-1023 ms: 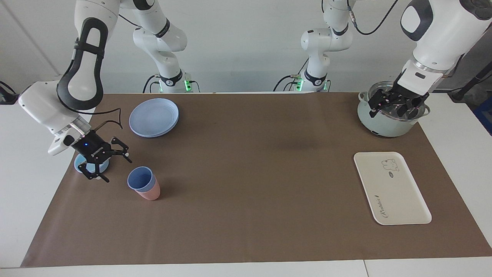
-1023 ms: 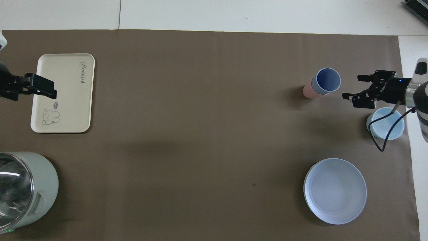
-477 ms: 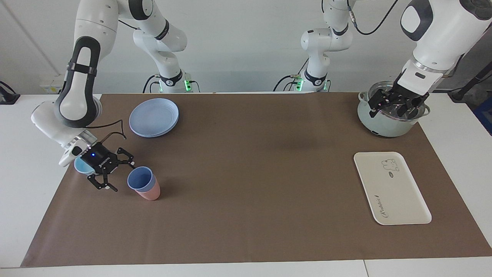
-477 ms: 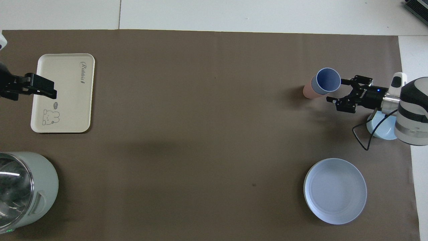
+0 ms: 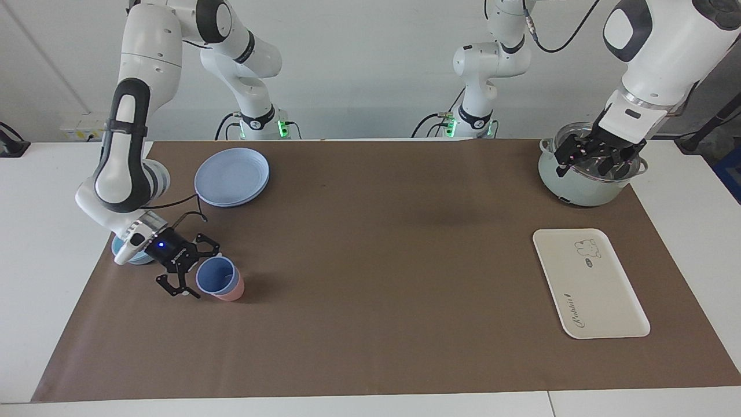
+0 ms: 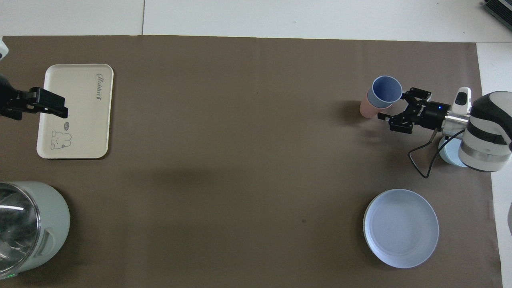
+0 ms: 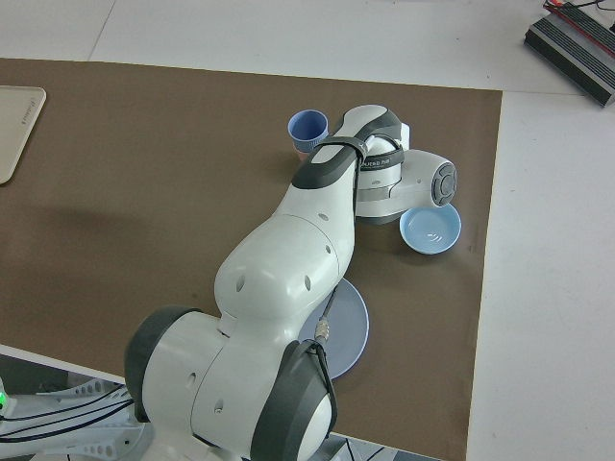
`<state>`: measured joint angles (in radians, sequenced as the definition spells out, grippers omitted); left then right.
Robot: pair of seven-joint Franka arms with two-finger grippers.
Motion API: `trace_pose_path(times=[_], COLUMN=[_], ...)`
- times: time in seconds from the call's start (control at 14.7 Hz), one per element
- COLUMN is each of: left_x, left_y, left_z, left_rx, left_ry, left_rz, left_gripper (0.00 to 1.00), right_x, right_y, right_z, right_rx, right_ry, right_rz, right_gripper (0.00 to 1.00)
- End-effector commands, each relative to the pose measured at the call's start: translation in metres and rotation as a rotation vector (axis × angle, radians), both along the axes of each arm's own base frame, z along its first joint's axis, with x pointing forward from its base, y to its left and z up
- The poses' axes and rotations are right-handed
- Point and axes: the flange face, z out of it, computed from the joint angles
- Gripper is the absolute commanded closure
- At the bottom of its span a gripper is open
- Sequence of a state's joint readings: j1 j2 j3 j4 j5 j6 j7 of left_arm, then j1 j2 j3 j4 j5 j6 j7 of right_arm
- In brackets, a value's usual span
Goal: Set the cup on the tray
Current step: 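Lower the right gripper around the nested cups and close it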
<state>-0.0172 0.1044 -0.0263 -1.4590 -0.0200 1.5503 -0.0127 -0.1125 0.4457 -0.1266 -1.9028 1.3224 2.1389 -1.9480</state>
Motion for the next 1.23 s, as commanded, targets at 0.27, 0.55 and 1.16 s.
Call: trace_pose_path(times=[0.27,0.55,1.16], left_x=[-0.008,-0.008,-0.008], left_y=[0.004,0.004,0.004], left_z=[0.002,0.002,0.002], left_rx=[0.005,0.005,0.005], left_ry=[-0.009,-0.009,-0.009], left_rz=[-0.004,-0.004,-0.004], left_gripper=[0.0,0.0,0.0], right_x=[-0.008,-0.009,-0.006], right_y=[0.005,0.013,0.03], right_z=[-0.006,-0.007,-0.007], right_rx=[0.03,0.012,0.04], right_ry=[-0.032,-0.063,-0.108], right_rz=[0.037,0.076,0.071], right_gripper=[0.0,0.0,0.0])
